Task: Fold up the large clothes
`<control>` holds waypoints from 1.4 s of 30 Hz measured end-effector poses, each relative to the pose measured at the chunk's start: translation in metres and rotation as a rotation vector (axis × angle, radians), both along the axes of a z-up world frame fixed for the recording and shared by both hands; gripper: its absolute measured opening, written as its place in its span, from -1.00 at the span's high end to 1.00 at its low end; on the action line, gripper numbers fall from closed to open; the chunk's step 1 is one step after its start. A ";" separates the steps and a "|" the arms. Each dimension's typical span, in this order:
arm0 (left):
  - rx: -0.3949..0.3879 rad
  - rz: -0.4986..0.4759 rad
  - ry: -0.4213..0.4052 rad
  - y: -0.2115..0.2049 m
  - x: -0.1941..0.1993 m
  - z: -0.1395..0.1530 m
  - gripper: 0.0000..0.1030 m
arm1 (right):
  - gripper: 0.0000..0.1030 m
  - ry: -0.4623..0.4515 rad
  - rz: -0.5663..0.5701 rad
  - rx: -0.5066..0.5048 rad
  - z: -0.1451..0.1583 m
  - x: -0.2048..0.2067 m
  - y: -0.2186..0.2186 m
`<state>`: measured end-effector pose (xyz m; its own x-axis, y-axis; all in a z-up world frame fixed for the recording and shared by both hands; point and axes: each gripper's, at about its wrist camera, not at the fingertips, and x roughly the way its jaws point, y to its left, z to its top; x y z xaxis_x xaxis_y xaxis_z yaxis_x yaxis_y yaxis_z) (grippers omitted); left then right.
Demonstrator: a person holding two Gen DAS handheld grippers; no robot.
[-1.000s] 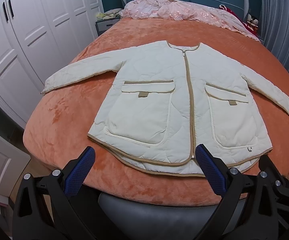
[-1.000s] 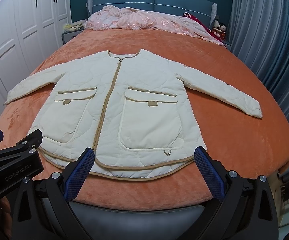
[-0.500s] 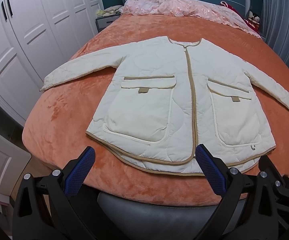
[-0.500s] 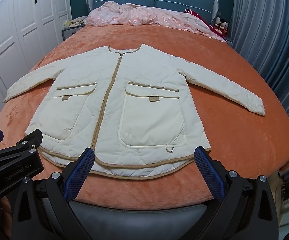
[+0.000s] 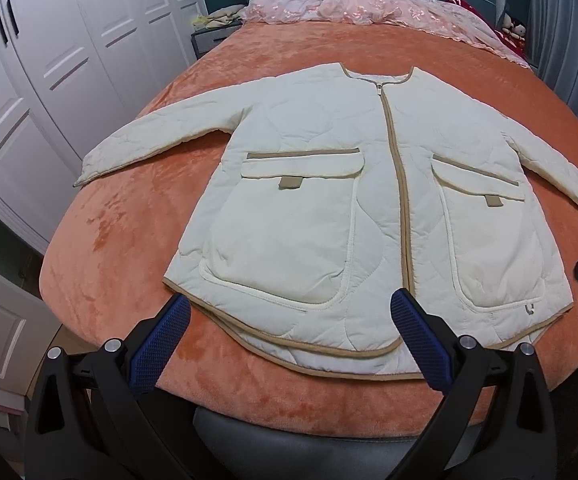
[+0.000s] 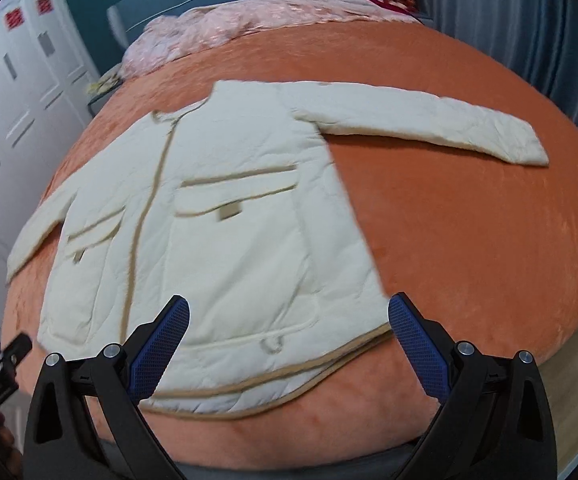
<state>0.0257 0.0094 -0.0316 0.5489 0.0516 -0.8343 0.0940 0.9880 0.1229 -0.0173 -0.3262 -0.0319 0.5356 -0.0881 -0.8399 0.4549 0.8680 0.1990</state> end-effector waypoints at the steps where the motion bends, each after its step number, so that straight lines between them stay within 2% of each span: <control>1: -0.001 0.010 0.006 0.000 0.006 -0.004 -0.90 | -0.89 -0.007 -0.054 0.021 -0.005 0.003 -0.026; 6: -0.063 0.019 0.056 -0.005 0.036 -0.022 -0.90 | -0.89 -0.069 -0.319 0.093 -0.033 0.010 -0.160; 10: -0.013 0.013 0.074 -0.022 0.061 -0.040 -0.90 | -0.89 -0.122 -0.473 0.138 -0.056 0.019 -0.251; 13: 0.009 0.030 0.093 -0.030 0.080 -0.050 -0.90 | -0.89 -0.133 -0.557 0.131 -0.071 0.025 -0.300; 17: -0.015 0.052 0.086 -0.031 0.103 -0.055 -0.90 | -0.89 -0.114 -0.660 0.128 -0.093 0.036 -0.347; 20: -0.003 0.069 0.072 -0.029 0.118 -0.058 -0.90 | -0.80 -0.113 -0.736 0.127 -0.107 0.040 -0.373; 21: 0.001 0.076 0.067 -0.027 0.122 -0.059 -0.90 | -0.64 -0.122 -0.749 0.103 -0.105 0.044 -0.374; 22: 0.002 0.087 0.062 -0.024 0.126 -0.059 -0.89 | -0.28 -0.130 -0.737 0.094 -0.104 0.051 -0.376; 23: -0.002 0.099 0.060 -0.020 0.130 -0.060 -0.88 | -0.06 -0.123 -0.721 0.095 -0.104 0.059 -0.379; 24: -0.009 0.106 0.062 -0.016 0.133 -0.062 -0.87 | 0.45 -0.122 -0.706 0.097 -0.102 0.069 -0.379; 25: -0.013 0.113 0.064 -0.013 0.136 -0.064 -0.85 | 0.73 -0.131 -0.691 0.103 -0.098 0.079 -0.376; 27: -0.021 0.126 0.066 -0.004 0.140 -0.066 -0.74 | 0.74 -0.189 -0.633 0.110 -0.079 0.106 -0.360; 29: -0.032 0.140 0.072 0.005 0.142 -0.070 -0.71 | 0.74 -0.269 -0.519 0.095 -0.049 0.136 -0.330; 32: -0.060 0.171 0.080 0.020 0.143 -0.073 -0.68 | 0.75 -0.391 -0.258 0.105 -0.002 0.192 -0.257; 35: -0.096 0.206 0.090 0.035 0.145 -0.077 -0.67 | 0.75 -0.455 0.034 0.129 0.029 0.244 -0.155; 38: -0.146 0.229 0.094 0.050 0.145 -0.076 -0.67 | 0.75 -0.452 0.282 0.176 0.031 0.281 -0.050; 40: -0.176 0.235 0.085 0.059 0.146 -0.072 -0.67 | 0.64 -0.426 0.429 0.233 0.018 0.297 0.016; 42: -0.217 0.230 0.075 0.065 0.149 -0.066 -0.68 | 0.55 -0.382 0.533 0.245 0.004 0.305 0.073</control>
<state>0.1750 0.0747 -0.0978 0.4801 -0.0168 -0.8770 -0.1338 0.9867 -0.0921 0.2881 -0.2531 -0.0276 0.7154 0.4361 -0.5460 -0.1611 0.8633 0.4784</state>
